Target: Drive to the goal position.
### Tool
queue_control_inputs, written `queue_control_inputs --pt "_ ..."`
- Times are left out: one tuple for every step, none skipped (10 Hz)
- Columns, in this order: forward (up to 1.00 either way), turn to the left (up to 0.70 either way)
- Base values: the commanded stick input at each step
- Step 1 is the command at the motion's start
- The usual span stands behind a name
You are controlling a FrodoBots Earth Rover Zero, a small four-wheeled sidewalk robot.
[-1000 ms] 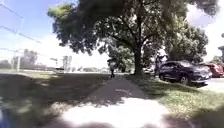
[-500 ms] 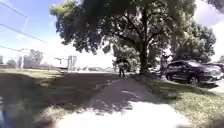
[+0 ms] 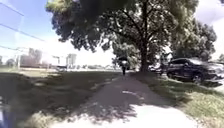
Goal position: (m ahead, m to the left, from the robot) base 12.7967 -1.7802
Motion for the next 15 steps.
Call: queue_control_inputs --pt "0.70 0.00" --pt "0.70 0.00" --pt "0.70 0.00" --pt "0.70 0.00" --pt "0.70 0.00" --pt "0.70 0.00" --pt "0.70 0.00" --pt "0.70 0.00" --pt "0.70 0.00" --pt "0.70 0.10" --pt "0.70 0.35" --pt "0.70 0.29" --pt "0.70 0.07" --pt "0.70 0.00" --pt "0.70 0.00"
